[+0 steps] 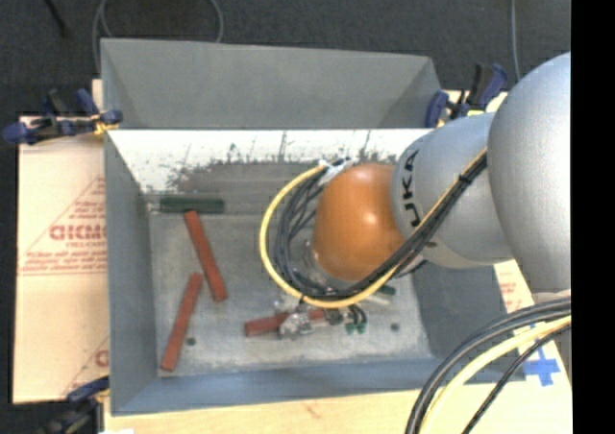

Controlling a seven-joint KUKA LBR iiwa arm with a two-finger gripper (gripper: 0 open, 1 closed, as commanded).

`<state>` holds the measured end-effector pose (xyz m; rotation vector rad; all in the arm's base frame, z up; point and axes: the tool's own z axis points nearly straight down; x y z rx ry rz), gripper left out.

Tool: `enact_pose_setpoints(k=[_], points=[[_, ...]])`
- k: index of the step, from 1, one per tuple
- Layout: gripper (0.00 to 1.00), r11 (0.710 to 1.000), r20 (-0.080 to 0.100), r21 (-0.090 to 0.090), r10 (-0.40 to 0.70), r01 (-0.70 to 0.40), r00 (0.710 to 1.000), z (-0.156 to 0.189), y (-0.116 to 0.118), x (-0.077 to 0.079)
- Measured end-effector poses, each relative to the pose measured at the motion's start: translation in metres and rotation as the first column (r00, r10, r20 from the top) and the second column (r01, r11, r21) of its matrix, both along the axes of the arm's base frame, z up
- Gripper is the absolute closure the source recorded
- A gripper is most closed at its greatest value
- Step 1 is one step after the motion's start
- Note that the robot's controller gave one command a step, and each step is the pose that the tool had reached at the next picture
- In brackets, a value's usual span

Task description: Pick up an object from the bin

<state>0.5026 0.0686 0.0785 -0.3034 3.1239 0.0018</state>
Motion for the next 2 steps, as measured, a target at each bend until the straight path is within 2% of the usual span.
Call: enact_pose_setpoints(k=[1, 2], points=[[1.0, 1.0, 0.0, 0.0, -0.001, 0.001, 1.0, 0.0, 0.0, 0.0], [1.0, 0.999, 0.004, -0.001, -0.036, 0.036, 0.999, 0.194, -0.004, -0.005]])
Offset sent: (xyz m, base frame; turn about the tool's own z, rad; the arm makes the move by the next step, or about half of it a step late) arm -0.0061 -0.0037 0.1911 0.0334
